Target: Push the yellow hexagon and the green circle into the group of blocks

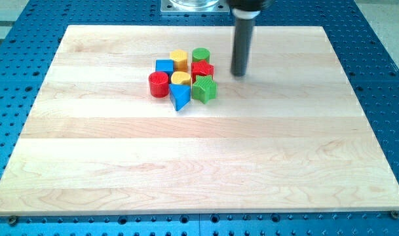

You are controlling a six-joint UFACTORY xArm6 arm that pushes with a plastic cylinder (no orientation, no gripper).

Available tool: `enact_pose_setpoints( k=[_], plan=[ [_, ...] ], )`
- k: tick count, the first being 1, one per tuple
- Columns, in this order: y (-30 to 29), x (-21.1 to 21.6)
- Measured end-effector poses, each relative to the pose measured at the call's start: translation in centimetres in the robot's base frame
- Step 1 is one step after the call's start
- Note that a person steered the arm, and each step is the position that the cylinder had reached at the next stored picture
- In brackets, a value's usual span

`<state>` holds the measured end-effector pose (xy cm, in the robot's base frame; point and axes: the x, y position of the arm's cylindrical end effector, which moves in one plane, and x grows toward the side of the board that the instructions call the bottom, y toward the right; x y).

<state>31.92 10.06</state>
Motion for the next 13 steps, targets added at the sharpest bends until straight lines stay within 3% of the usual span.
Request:
enact_pose_setpoints(
  k=[1, 5, 6, 7, 9, 11, 12, 13],
  plan=[
    [-1.3, -2.5],
    [-8.5, -0.4],
    [-7.6, -3.3],
    [-12.1, -6.3],
    [-15.9, -1.9],
    [-18.4, -4.2],
    [-12.5, -4.2],
    [-13.8, -3.7]
  ],
)
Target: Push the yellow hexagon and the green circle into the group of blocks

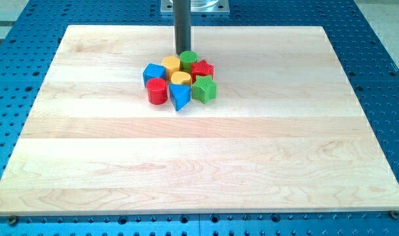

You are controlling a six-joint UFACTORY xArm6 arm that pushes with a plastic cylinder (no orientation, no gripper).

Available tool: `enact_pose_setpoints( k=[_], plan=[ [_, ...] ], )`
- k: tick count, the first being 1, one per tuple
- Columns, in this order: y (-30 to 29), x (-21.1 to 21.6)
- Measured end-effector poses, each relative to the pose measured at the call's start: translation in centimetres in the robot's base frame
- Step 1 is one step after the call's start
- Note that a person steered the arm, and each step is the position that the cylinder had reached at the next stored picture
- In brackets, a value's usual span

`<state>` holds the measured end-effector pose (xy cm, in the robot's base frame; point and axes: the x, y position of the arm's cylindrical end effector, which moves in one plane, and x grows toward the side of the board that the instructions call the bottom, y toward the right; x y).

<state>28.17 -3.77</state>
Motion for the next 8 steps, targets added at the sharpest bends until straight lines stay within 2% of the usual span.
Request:
enact_pose_setpoints(
  k=[1, 2, 3, 4, 5, 6, 7, 8],
  plan=[
    [0.5, 2.8],
    [-0.1, 2.9],
    [0.2, 1.2],
    [4.8, 1.1],
    [4.0, 4.1],
    [3.7, 4.8],
    [3.2, 0.9],
    [-1.4, 1.2]
  ],
)
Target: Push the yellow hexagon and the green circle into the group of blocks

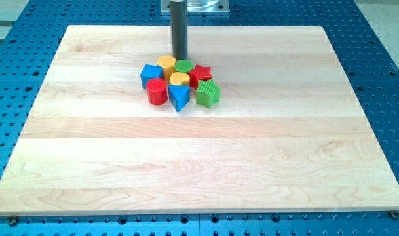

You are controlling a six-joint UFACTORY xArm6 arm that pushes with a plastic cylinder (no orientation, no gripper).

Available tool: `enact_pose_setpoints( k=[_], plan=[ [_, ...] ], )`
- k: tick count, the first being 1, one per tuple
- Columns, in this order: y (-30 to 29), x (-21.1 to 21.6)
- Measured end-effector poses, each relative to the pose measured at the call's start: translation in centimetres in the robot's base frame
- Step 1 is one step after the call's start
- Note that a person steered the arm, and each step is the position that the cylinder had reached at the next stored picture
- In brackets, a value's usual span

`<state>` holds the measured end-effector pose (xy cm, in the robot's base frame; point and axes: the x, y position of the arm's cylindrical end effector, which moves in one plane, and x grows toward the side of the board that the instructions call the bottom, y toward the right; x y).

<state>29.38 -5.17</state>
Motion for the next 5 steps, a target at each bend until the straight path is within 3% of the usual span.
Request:
enact_pose_setpoints(
  k=[2, 3, 4, 5],
  plan=[
    [-0.3, 3.4],
    [-2.8, 1.4],
    [1.1, -1.0],
    [14.2, 0.7]
  ],
)
